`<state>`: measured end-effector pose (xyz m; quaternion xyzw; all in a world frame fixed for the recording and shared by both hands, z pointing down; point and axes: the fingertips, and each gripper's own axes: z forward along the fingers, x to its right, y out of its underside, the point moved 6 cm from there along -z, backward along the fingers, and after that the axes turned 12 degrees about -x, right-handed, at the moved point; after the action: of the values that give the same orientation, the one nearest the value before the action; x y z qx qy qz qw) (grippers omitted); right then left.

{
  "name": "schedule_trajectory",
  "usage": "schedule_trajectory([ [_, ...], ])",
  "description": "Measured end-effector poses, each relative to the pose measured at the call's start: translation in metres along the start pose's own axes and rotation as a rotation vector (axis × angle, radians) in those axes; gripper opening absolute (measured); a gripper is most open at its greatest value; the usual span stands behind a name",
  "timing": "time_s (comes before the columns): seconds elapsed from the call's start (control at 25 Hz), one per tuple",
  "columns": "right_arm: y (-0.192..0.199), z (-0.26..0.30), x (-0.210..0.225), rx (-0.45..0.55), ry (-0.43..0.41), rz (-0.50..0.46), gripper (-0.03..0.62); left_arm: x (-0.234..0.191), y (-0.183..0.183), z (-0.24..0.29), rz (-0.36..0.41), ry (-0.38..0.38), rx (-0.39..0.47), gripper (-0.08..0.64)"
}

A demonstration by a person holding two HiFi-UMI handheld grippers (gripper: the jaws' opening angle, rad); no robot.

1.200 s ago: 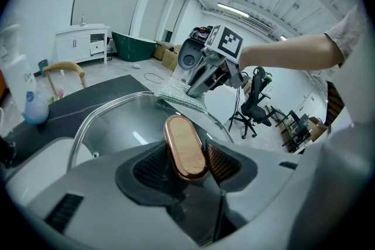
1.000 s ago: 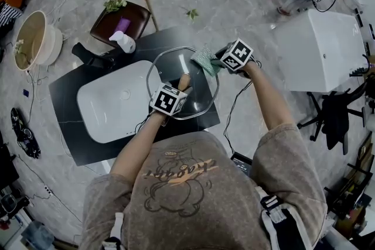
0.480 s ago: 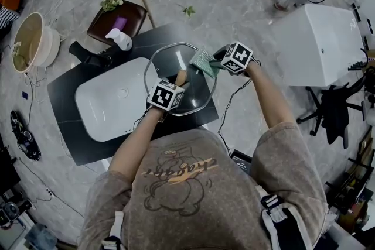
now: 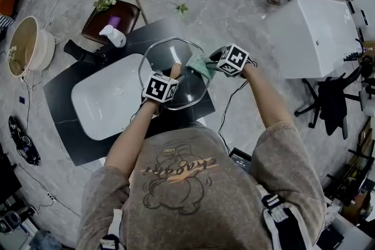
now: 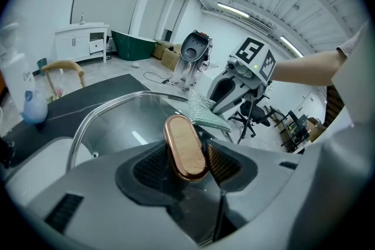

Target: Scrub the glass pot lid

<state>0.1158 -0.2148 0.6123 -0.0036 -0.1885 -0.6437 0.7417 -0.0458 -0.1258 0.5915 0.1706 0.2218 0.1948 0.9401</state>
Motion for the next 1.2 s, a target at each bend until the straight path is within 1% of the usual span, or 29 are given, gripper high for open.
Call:
schedule_trajectory([
  [0.48, 0.014, 0.007, -0.041, 0.03, 0.014, 0.074, 0.086, 0.001, 0.001, -0.001, -0.001, 0.0, -0.003, 0.209],
  [0.68, 0.019, 0.012, -0.061, 0.066, 0.018, 0.132, 0.086, 0.002, 0.001, -0.002, 0.001, -0.003, -0.001, 0.209],
  [0.8, 0.019, 0.01, -0.072, 0.096, 0.057, 0.192, 0.086, 0.003, 0.002, -0.003, -0.001, -0.004, 0.001, 0.209],
  [0.92, 0.021, 0.012, -0.081, 0.121, 0.093, 0.282, 0.086, 0.002, 0.002, -0.003, 0.0, -0.004, 0.003, 0.209],
  [1.2, 0.025, 0.015, -0.1, 0.135, 0.107, 0.427, 0.086, 0.004, 0.002, -0.004, -0.001, -0.005, 0.005, 0.209],
])
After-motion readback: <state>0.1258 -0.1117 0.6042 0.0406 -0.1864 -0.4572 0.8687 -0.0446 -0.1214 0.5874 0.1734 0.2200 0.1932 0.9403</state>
